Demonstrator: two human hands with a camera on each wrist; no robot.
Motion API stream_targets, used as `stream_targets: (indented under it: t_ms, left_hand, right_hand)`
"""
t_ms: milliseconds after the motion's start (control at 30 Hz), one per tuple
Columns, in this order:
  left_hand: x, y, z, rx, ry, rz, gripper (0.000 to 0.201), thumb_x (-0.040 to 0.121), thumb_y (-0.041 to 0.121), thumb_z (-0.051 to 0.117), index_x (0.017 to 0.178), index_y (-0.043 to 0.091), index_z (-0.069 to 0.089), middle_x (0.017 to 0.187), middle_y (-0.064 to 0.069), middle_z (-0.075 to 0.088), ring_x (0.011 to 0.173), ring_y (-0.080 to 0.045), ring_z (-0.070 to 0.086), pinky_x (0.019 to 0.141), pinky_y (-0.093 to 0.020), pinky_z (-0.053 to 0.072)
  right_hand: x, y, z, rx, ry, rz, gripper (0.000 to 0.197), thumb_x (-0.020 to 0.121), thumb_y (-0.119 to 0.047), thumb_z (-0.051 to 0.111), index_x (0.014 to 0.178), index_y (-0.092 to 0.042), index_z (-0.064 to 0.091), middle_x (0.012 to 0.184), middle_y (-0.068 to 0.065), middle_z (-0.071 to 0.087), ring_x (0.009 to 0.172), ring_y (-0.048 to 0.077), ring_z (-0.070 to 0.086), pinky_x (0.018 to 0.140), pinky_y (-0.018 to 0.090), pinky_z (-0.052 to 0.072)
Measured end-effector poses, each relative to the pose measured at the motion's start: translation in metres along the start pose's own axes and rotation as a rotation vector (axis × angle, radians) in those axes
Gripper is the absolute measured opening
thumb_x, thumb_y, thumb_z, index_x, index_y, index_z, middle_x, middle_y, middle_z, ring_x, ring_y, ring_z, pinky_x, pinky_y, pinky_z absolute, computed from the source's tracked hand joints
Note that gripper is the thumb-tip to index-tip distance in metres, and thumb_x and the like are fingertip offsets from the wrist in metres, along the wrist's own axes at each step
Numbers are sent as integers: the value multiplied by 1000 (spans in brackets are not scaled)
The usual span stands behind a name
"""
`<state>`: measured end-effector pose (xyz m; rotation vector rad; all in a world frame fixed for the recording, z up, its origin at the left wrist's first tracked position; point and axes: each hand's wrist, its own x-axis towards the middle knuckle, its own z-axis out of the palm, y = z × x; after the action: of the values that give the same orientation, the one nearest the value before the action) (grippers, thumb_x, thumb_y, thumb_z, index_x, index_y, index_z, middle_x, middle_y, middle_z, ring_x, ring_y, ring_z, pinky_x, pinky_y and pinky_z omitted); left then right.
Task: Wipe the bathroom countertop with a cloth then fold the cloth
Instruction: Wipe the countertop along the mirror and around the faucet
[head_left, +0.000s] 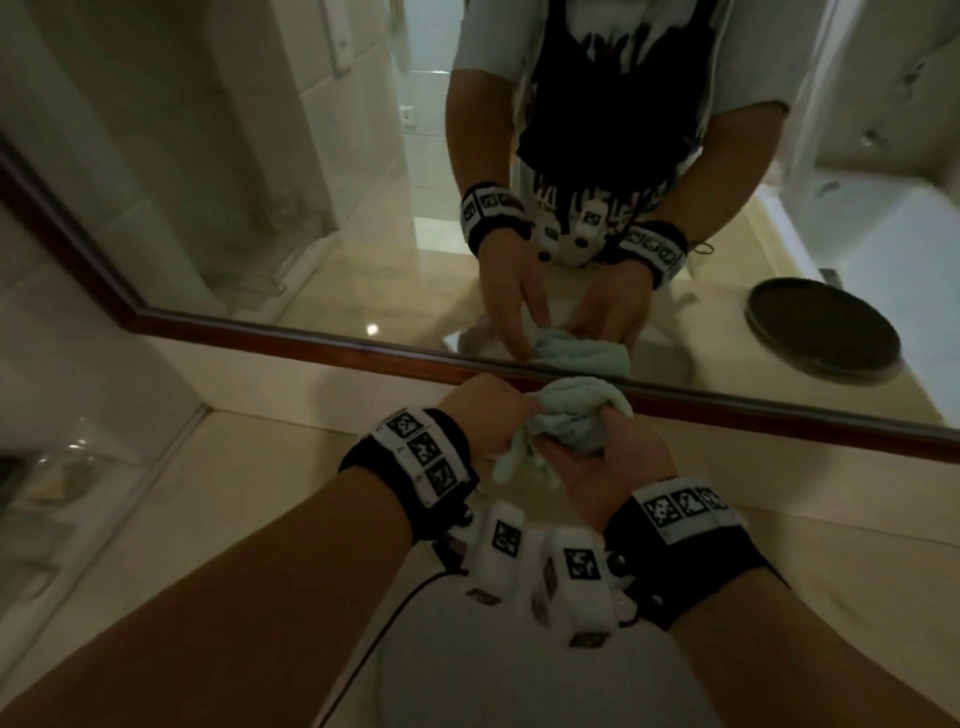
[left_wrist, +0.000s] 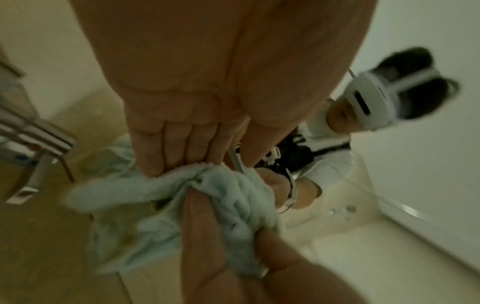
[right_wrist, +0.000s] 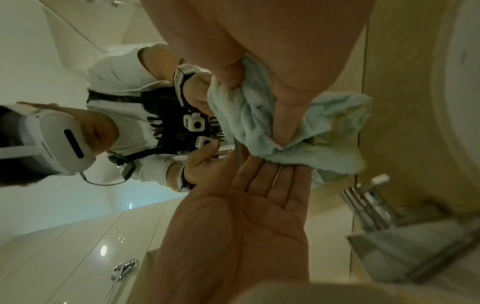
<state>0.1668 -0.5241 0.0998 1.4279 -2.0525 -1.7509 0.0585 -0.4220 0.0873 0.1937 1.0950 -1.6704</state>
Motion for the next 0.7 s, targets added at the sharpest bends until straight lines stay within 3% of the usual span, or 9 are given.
stream_targets:
  t_ms: [100,167,233,300,367,500,567,633,700]
  left_hand:
    - [-6,-11,-29,-515,-114,-92,28,100,19,52,116,-1,63,122,-21,64,110,-32,61,107,-43,45]
    - [-8,-18,-34,-594,-137,-92,41,96,19,59,127,-7,61,122,-22,63,102,-30,56,100,-43,48]
    - [-14,-25,-38,-583,-123,-34,33,92,18,64,120,1,69,112,-15,70,93,-25,62,82,-30,53]
    - [-19,-33,-42,-604,-81,-26,21,94,17,63,109,9,75,104,-4,76,88,-17,69,70,-23,54]
    - [-24,-42,-54,-624,-19,-42,19,93,17,64,107,12,77,109,-2,76,97,-18,67,76,-26,52]
    - [-39,-59,-82,-634,102,-59,31,96,24,61,124,15,69,127,-1,68,114,-20,60,76,-28,45]
    - [-47,-68,-98,-657,173,-59,36,97,22,60,132,15,64,137,-4,62,119,-22,56,75,-28,43]
    - [-52,-81,-117,-683,228,-49,33,97,20,60,129,18,64,136,-7,60,112,-21,56,78,-31,43]
    - [-52,-91,-134,-687,250,-32,26,97,19,58,121,22,67,124,-6,65,101,-17,58,76,-31,43]
  right_hand:
    - [5,18,19,51,6,-10,36,104,-22,39,133,-3,49,125,18,56,98,30,63,91,43,53]
    - [7,27,28,60,57,-15,29,104,-22,40,118,-3,57,120,19,62,89,28,67,84,42,57]
    - [6,36,38,39,54,-29,25,104,-22,41,106,-5,59,112,20,63,88,29,68,82,42,58]
    - [2,45,50,49,46,-23,26,105,-22,39,110,-6,58,111,21,63,91,31,67,84,44,57]
    - [2,55,60,68,18,15,25,104,-25,41,109,-7,58,116,21,63,91,31,67,81,43,57]
    - [10,79,94,-384,71,-29,54,90,-49,61,129,-12,52,137,7,56,119,26,57,98,33,47]
    - [4,97,112,-620,0,-48,56,96,-42,55,142,-13,41,150,2,42,136,21,42,106,27,39]
    - [13,107,130,-336,-111,167,43,104,-23,44,144,-11,38,147,2,43,136,20,42,100,19,44]
    - [15,121,140,-149,-273,199,33,105,-19,40,137,-17,45,137,10,52,117,28,57,91,26,52]
